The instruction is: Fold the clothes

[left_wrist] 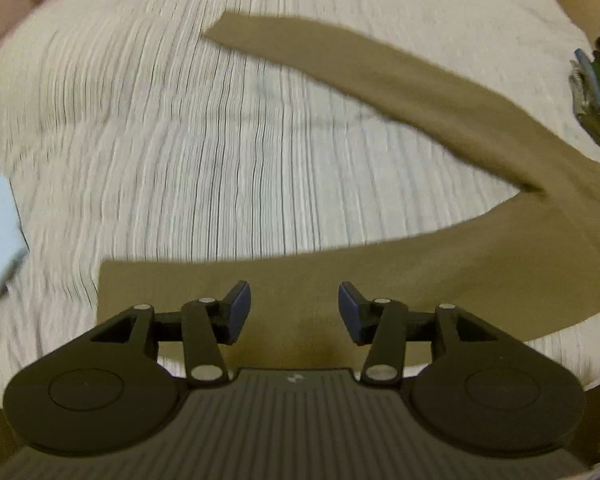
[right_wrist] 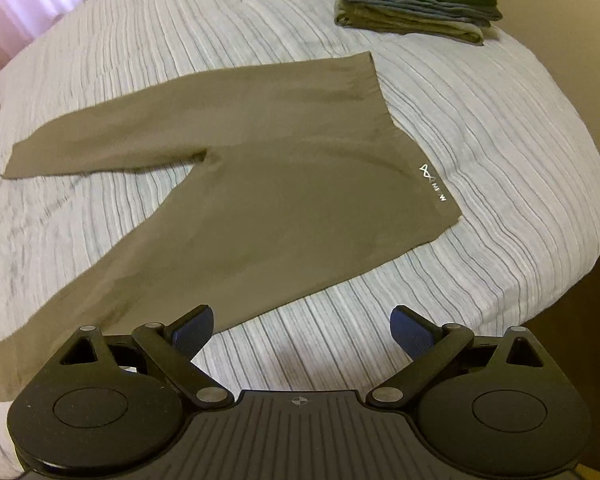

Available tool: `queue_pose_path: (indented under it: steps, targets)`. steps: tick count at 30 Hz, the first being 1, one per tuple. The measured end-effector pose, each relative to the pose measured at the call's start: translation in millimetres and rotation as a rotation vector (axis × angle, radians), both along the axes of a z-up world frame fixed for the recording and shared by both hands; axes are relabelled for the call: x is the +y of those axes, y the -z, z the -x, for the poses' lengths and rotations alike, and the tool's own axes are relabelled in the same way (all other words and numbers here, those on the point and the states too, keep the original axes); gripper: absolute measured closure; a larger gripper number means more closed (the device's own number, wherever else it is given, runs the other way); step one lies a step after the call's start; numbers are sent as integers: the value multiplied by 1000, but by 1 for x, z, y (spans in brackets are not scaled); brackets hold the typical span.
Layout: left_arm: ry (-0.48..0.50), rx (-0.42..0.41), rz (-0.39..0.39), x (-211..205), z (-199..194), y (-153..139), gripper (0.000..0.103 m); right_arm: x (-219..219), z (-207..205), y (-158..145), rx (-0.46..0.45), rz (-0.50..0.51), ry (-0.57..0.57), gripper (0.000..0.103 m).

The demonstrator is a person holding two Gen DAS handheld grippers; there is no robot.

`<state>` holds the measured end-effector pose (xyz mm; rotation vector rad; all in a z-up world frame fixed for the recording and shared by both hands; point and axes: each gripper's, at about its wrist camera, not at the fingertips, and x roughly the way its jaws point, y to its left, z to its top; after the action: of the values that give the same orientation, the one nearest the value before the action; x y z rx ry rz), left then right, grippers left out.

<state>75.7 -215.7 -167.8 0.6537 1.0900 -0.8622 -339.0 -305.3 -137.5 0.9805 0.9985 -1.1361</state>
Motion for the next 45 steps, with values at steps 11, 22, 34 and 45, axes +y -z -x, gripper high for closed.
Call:
queue_pose_path:
  steps: [11,22,34,45]
  targets:
    - [9,-51,41,-7,33,-48,49,-4,8,-14,-38,5,-79,6]
    - [-132,-77,45,43,84,-69,44,-3,27,-35,-75,36,-238,6]
    - [-171,-98,85,64,164,-91,42,1,75,-49,-81,54,-332,6]
    - [-214,-111,84,89,205,-100,41,9,95,-53,-84,44,-404,6]
